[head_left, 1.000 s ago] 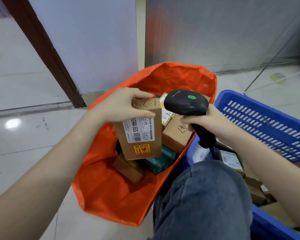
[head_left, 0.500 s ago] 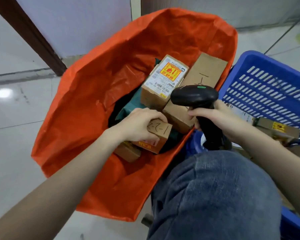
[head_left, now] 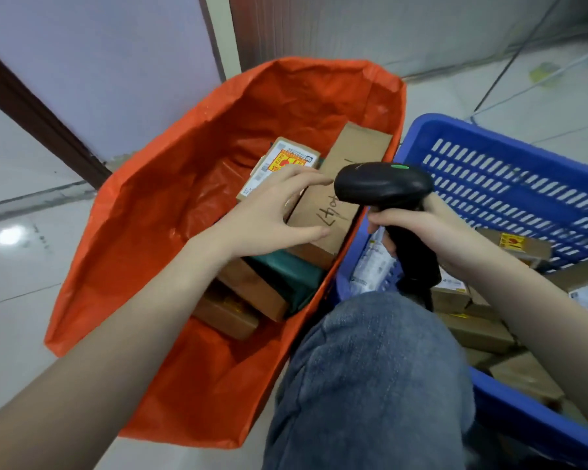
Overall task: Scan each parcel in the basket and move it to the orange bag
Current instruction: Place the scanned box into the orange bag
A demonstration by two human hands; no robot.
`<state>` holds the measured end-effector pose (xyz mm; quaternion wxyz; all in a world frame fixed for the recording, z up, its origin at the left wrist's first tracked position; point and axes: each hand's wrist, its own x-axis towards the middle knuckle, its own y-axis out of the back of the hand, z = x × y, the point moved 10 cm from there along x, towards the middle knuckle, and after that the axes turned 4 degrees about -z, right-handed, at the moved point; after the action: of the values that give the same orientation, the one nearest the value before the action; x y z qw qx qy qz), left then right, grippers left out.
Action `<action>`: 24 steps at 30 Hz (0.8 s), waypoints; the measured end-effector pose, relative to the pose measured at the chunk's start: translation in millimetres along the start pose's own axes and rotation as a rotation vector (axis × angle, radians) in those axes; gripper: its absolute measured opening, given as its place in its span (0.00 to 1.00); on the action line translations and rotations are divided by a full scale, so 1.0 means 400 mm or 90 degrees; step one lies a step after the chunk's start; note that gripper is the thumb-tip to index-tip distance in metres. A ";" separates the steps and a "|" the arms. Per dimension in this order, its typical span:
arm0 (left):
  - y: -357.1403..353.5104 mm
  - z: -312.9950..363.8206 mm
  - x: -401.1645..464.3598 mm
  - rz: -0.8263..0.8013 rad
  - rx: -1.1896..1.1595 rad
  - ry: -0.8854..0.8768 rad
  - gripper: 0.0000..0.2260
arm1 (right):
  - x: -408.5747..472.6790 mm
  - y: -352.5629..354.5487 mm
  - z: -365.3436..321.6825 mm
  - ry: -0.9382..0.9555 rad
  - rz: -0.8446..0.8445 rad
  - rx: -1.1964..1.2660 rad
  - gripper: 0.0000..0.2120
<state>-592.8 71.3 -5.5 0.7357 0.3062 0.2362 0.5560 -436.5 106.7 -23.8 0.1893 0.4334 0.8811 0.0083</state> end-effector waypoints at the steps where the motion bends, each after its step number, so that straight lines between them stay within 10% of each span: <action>1: 0.007 0.041 0.015 0.004 0.006 -0.018 0.28 | -0.021 0.027 -0.007 0.005 0.016 0.001 0.07; 24: -0.467 0.615 0.442 -0.141 -0.031 -0.166 0.21 | -0.597 0.745 0.262 -0.064 0.376 0.065 0.05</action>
<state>-249.9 159.1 32.3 0.8243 0.3296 0.1575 0.4326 -42.1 93.9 10.3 0.2002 0.6799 0.7054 -0.0026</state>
